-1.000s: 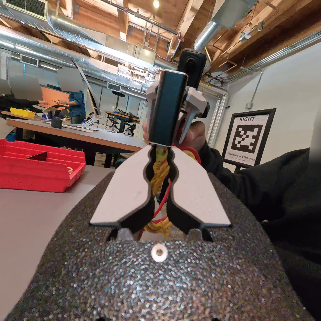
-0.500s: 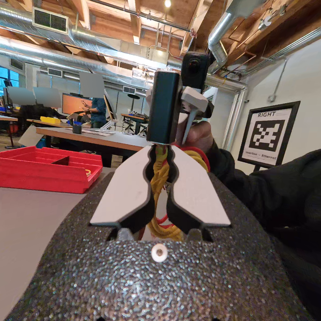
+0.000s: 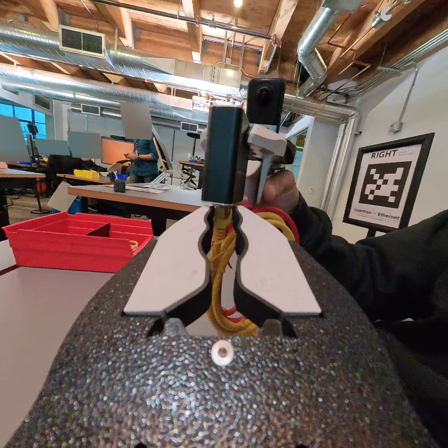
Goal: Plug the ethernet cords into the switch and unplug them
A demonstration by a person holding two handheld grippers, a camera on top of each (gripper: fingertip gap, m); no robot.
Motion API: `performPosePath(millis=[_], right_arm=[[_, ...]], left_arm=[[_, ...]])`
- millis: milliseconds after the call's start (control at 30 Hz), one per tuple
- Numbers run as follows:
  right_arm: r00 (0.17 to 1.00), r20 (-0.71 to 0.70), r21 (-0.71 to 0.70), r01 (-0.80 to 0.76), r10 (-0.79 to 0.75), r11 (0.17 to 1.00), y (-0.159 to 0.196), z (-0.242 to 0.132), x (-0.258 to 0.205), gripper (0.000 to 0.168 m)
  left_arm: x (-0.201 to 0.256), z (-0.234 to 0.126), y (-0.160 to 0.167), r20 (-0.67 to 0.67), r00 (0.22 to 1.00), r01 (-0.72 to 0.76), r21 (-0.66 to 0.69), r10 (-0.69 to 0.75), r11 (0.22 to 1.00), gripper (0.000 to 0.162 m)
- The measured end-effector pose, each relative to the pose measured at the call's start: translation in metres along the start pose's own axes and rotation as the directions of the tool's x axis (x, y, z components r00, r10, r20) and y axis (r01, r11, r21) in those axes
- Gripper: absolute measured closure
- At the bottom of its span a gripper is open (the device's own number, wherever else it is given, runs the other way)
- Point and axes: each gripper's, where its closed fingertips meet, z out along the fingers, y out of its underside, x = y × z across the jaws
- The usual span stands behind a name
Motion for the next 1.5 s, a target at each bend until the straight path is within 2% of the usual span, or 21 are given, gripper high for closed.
performPosePath(millis=[433,567,667,800,933,1100,1267,1500], right_arm=[[0.997,0.058,0.037,-0.056,0.054,0.998,-0.003,-0.003,-0.007,0.143],[0.994,0.09,0.054,-0.072,0.067,0.996,-0.005,-0.006,-0.01,0.143],[0.987,0.131,0.094,-0.103,0.091,0.99,-0.008,-0.009,-0.013,0.143],[0.966,0.241,0.154,-0.132,0.092,0.979,-0.013,-0.016,-0.023,0.143],[0.954,0.291,0.181,-0.126,0.069,0.975,-0.012,-0.019,-0.029,0.142],[0.947,0.315,0.184,-0.129,0.066,0.974,-0.013,-0.022,-0.032,0.142],[0.93,0.363,0.21,-0.14,0.056,0.968,-0.016,-0.024,-0.036,0.142],[0.923,0.384,0.224,-0.133,0.038,0.965,-0.017,-0.024,-0.039,0.143]], left_arm=[[0.011,0.002,-0.002,-0.001,0.997,-0.079,-0.059,0.079,0.995,0.132],[0.007,-0.002,0.001,0.035,0.993,-0.11,-0.121,0.115,0.987,0.132],[0.013,-0.003,0.0,0.012,0.992,-0.12,-0.149,0.123,0.982,0.132],[0.025,0.0,0.0,-0.011,0.987,-0.159,-0.191,0.16,0.969,0.136],[0.036,0.006,0.001,-0.003,0.968,-0.244,-0.249,0.251,0.937,0.139],[0.035,0.007,0.006,0.037,0.934,-0.322,-0.336,0.354,0.885,0.142],[0.037,0.008,0.004,0.067,0.922,-0.335,-0.356,0.381,0.872,0.146],[0.039,0.008,0.005,0.084,0.909,-0.345,-0.396,0.408,0.851,0.141]])
